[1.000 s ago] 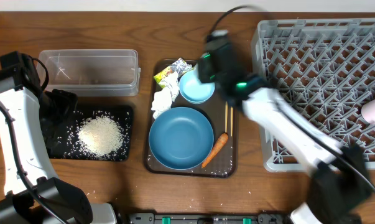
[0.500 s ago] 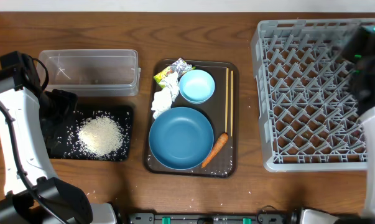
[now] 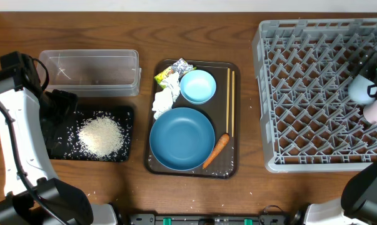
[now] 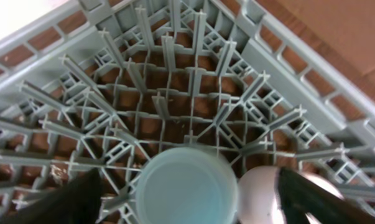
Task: Sort waste into correct bins and load items into the dishwasher rack
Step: 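Lift the light-blue cup with the right gripper and carry it to the rack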
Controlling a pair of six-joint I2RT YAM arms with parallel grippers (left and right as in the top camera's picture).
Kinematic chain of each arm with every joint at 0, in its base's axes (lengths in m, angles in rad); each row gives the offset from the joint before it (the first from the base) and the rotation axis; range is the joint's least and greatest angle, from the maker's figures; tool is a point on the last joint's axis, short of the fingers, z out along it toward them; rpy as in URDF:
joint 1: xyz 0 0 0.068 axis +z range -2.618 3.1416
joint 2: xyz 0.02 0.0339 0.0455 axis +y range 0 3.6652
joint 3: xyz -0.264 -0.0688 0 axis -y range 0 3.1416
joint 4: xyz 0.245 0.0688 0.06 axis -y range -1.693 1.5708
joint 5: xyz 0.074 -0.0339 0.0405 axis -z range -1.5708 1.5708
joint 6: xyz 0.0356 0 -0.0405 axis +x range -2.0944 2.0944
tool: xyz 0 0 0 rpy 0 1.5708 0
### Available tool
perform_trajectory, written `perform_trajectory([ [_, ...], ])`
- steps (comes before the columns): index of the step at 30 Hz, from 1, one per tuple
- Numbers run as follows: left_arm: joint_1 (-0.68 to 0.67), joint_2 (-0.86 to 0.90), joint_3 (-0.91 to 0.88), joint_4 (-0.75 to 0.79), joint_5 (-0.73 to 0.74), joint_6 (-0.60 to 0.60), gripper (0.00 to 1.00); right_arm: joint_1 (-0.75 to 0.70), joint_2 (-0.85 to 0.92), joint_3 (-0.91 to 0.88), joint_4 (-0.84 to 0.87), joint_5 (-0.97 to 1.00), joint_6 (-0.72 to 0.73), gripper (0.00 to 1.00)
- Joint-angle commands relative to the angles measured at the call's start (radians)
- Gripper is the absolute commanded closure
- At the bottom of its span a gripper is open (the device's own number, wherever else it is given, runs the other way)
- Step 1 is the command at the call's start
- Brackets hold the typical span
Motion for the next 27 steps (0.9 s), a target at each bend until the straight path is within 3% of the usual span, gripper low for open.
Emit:
perform_trajectory([
  [1,0.003,0.01,0.009,-0.003,-0.005,-0.009,0.01,-0.005,-0.029,0.005,0.003,-0.042,-0.006,0.08],
  [9,0.003,0.01,0.009,-0.003,-0.005,-0.009,0.01,0.0,-0.206,0.005,0.025,-0.216,-0.003,0.04],
  [15,0.003,0.01,0.009,-0.003,-0.005,-0.009,0.01,0.038,-0.374,0.005,0.025,-0.333,0.037,0.1],
  [19,0.003,0.01,0.009,-0.003,-0.005,-0.009,0.01,0.071,-0.41,0.005,0.023,-0.172,0.039,0.3],
  [22,0.003,0.01,0.009,-0.003,-0.005,-0.009,0.01,0.057,-0.38,0.005,-0.004,0.026,0.075,0.64],
  [25,0.003,0.01,0.009,-0.003,-0.005,-0.009,0.01,0.011,-0.313,0.005,-0.053,0.042,0.075,0.85],
  [27,0.003,0.01,0.009,-0.003,-0.005,-0.009,0.01,-0.027,-0.254,0.005,-0.078,0.042,0.076,0.94],
])
